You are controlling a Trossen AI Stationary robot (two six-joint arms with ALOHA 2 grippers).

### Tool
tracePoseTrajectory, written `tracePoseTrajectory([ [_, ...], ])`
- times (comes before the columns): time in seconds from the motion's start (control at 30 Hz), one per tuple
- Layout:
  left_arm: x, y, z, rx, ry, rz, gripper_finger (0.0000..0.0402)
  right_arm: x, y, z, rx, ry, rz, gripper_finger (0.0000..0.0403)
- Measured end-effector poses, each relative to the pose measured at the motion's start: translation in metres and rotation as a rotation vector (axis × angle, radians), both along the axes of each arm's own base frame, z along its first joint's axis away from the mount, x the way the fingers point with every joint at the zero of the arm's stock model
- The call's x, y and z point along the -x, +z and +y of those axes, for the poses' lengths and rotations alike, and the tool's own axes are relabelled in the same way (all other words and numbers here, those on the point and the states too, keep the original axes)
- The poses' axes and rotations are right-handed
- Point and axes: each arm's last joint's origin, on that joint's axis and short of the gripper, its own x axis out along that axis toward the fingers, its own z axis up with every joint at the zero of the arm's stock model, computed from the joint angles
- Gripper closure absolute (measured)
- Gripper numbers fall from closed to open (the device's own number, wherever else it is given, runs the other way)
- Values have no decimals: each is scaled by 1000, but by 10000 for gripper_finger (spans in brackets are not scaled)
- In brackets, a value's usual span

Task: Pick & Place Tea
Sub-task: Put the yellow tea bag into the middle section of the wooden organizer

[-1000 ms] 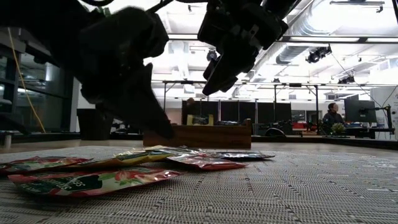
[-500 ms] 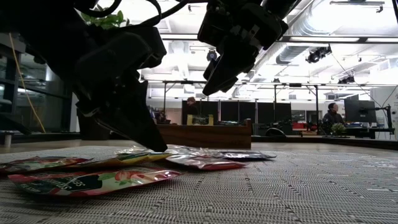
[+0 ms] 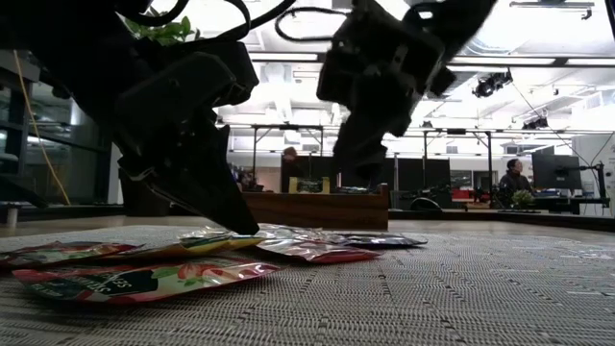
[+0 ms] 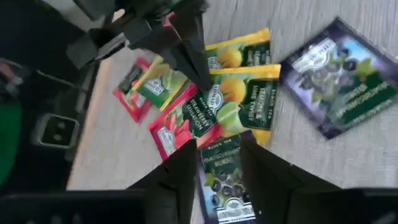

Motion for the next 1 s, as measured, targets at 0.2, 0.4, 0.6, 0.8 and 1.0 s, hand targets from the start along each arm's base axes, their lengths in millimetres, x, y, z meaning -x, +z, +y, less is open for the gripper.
tracePoseTrajectory([
  [0.2,0,0,0,-5,-6,4,401,2,-5,0,-58,-39,-57,224],
  [0.4,1,-1,0,-6,-7,6,401,-7,-16,2,-31,-60,-37,199],
  [0.6,1,-1,0,-8,-9,8,401,-10,-34,3,-8,-76,8,198],
  [0.8,1,-2,0,-8,-9,8,401,-14,-43,2,12,-101,1,198],
  [1.0,1,-2,0,-11,-8,6,401,-15,-53,3,11,-98,23,198],
])
